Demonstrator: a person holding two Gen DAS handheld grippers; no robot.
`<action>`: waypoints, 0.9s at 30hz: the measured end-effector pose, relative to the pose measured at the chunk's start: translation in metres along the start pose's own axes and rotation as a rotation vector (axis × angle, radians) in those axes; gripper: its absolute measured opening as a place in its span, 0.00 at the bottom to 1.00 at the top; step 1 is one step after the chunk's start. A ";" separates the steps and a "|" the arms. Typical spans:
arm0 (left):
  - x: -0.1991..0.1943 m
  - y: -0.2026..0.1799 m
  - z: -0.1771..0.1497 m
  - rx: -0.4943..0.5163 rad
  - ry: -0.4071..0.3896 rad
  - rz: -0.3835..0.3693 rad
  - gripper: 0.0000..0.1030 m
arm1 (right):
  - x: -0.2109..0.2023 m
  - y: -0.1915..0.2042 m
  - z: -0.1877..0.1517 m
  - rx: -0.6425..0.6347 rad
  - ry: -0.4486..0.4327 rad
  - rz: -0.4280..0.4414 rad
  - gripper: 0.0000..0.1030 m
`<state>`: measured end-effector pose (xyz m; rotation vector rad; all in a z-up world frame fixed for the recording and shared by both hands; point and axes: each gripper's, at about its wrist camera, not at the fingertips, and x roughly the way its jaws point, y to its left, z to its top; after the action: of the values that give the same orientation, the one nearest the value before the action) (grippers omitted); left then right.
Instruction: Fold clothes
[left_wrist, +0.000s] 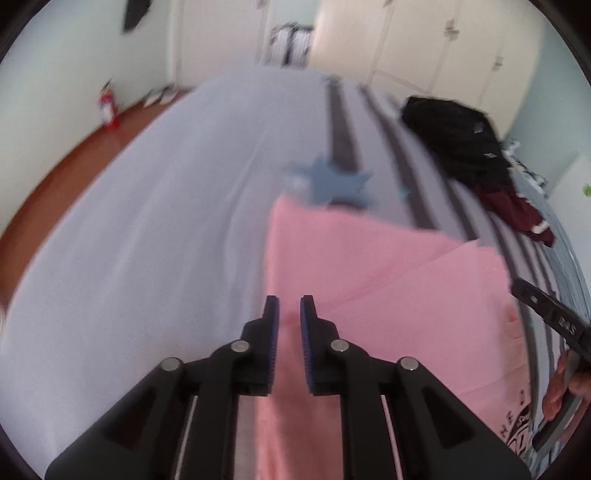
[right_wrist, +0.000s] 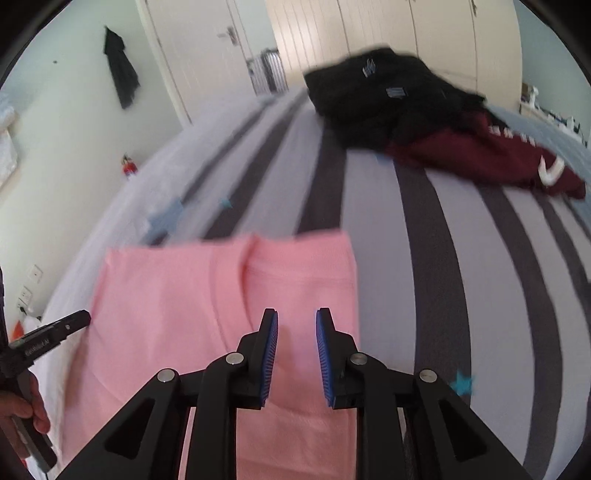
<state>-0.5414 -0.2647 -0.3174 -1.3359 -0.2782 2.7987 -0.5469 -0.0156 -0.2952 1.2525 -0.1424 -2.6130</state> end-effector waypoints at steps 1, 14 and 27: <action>-0.001 -0.008 0.003 0.023 -0.009 -0.016 0.09 | 0.000 0.006 0.005 -0.014 -0.006 0.017 0.19; 0.061 -0.058 0.013 0.094 0.113 -0.166 0.08 | 0.051 0.055 0.019 -0.113 0.077 0.112 0.18; 0.066 -0.019 0.033 0.030 0.099 -0.124 0.09 | 0.068 0.050 0.030 -0.089 0.121 0.145 0.17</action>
<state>-0.6091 -0.2446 -0.3448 -1.3940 -0.3039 2.6171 -0.6030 -0.0820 -0.3178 1.3139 -0.0909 -2.3877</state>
